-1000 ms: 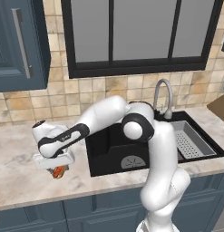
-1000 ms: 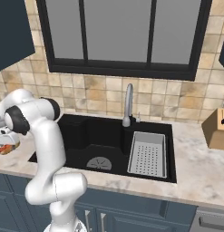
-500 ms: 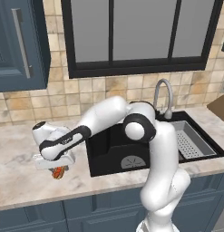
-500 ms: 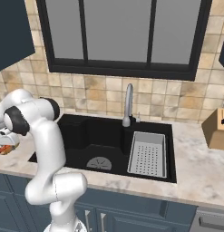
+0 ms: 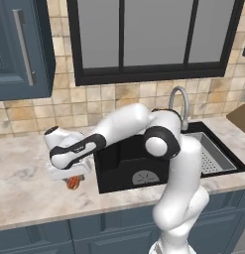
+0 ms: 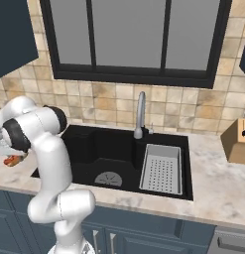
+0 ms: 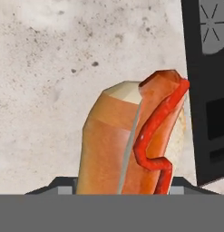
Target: Store the hot dog in the freezer for long-term storage. Close the freezer door after placing the cooked food.
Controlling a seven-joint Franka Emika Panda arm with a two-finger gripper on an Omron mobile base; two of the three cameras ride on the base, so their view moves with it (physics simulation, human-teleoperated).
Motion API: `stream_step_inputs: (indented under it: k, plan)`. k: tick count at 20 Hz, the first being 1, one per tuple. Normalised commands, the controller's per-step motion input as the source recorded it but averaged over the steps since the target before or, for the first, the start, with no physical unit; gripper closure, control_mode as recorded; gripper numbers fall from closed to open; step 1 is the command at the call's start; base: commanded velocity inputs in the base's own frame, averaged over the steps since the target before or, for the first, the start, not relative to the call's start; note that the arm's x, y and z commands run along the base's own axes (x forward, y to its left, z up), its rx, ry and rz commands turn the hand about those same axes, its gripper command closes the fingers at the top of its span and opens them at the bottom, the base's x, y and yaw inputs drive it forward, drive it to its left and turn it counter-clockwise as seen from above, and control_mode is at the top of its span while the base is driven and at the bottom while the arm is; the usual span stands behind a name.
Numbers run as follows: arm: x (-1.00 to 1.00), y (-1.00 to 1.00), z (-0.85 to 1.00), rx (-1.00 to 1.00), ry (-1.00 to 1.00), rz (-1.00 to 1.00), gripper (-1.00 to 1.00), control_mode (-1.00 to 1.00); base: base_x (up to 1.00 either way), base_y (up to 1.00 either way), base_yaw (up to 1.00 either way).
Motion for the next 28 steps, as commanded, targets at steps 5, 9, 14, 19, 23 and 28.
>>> stream_step_inputs:
  k: [5, 9, 14, 19, 23, 28]
  plan:
    - [-0.01, -1.0, 0.4, 0.04, 0.0, 0.0, 1.0, -1.0, 0.0, 0.0, 0.0]
    - [-0.08, -1.0, 0.24, 0.11, 0.0, 0.0, 1.0, -1.0, 0.0, 0.0, 0.0]
    - [-0.08, -1.0, 0.5, 0.17, 0.0, 0.04, 1.0, -1.0, 0.0, 0.0, 0.0]
    - [0.0, -1.0, 0.86, 0.14, 0.0, 0.14, 1.0, -1.0, 0.0, 0.0, 0.0]
    - [0.0, -0.98, 0.84, 0.09, 0.0, 0.24, 1.0, -1.0, 0.0, 0.0, 0.0]
    - [-0.18, -0.94, 0.58, 0.03, -0.06, 0.36, 1.0, -1.0, 0.0, 0.0, 0.0]
